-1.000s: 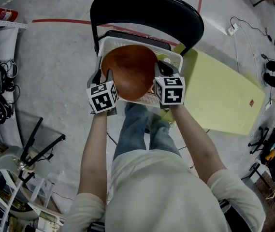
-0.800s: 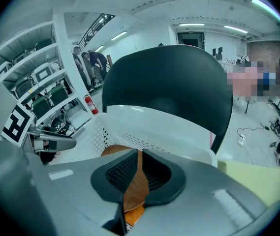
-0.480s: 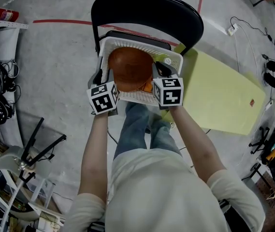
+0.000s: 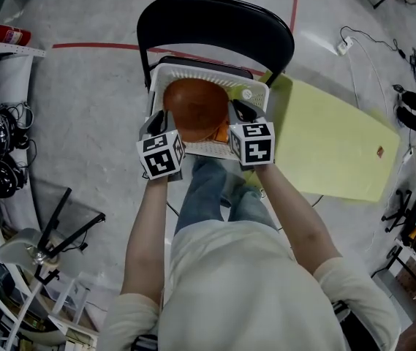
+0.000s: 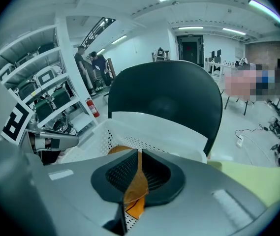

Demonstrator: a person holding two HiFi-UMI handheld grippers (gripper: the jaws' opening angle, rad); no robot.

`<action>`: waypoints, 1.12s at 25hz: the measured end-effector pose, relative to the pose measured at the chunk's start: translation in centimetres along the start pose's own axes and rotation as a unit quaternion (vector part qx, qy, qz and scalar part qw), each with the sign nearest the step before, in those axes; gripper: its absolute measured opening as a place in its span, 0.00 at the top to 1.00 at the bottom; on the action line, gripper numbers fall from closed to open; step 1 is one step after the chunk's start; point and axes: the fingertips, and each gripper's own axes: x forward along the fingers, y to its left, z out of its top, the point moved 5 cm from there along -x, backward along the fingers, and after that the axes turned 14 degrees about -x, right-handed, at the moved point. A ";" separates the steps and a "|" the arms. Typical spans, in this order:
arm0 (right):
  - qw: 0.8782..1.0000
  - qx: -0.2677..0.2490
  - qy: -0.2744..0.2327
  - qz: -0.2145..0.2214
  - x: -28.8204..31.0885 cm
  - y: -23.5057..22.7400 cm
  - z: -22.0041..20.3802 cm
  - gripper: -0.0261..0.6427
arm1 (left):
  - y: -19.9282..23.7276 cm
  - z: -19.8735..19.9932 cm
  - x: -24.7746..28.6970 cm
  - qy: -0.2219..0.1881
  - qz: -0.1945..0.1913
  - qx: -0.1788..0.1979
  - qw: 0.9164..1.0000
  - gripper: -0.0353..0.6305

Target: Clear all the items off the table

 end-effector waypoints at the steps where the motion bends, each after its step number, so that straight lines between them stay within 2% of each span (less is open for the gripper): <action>1: 1.000 0.001 -0.001 -0.002 -0.4 0.0 0.1 0.93 | -0.4 0.1 -0.3 0.000 -0.005 0.001 1.000 0.88; 6: 1.000 0.005 -0.008 -0.013 -2.6 0.2 0.3 0.94 | -2.1 0.3 -2.0 0.001 -0.026 0.012 1.000 0.93; 17: 0.999 0.019 -0.031 -0.041 -7.1 0.0 0.6 0.96 | -6.2 0.3 -4.9 0.013 -0.080 0.048 0.996 0.93; 28: 0.996 0.031 -0.045 -0.073 -11.6 -0.1 -0.6 0.96 | -11.2 -0.1 -6.7 0.038 -0.143 0.112 0.983 0.93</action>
